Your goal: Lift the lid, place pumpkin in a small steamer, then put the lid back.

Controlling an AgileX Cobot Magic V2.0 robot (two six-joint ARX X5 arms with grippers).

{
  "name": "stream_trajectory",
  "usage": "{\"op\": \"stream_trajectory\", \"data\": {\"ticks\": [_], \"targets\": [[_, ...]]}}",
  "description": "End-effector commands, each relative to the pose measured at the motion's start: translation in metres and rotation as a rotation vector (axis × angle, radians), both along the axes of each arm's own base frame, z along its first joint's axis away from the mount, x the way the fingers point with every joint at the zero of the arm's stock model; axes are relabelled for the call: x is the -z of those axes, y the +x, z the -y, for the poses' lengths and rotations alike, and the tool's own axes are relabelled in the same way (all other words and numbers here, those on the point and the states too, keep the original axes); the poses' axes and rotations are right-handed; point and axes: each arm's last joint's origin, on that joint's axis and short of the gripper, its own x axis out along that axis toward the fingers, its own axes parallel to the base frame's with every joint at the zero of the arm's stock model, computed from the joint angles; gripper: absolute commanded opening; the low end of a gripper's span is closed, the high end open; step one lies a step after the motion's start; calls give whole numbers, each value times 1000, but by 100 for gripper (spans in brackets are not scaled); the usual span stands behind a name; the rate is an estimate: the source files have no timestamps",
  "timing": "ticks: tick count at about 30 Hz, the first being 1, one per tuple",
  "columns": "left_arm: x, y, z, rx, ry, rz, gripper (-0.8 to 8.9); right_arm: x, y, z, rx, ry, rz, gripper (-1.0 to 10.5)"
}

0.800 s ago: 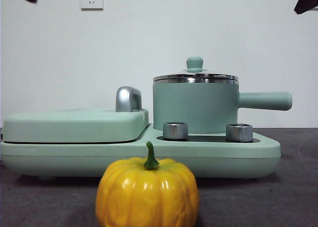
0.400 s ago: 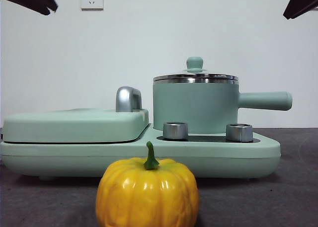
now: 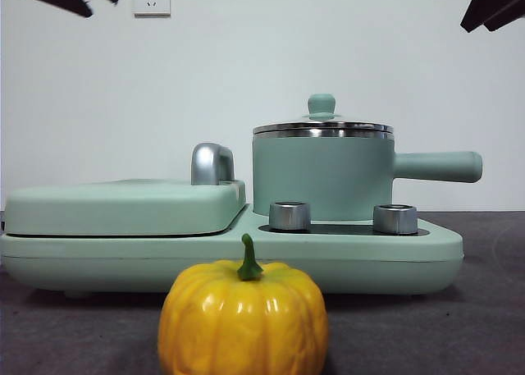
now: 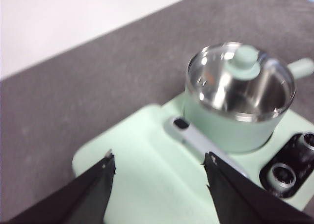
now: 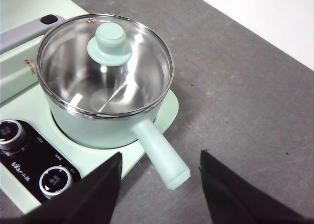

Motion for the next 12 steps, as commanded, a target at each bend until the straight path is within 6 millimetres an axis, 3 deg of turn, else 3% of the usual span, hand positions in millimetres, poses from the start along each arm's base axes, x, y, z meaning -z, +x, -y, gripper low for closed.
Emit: {"op": "stream_trajectory", "data": {"ticks": [1,12], "targets": [[-2,8,12,64,29,52,301,-6,1,-1,-9,-1,20,255],[27,42,78,223,-21,57,301,-7,2,-1,-7,7,37,254]]}}
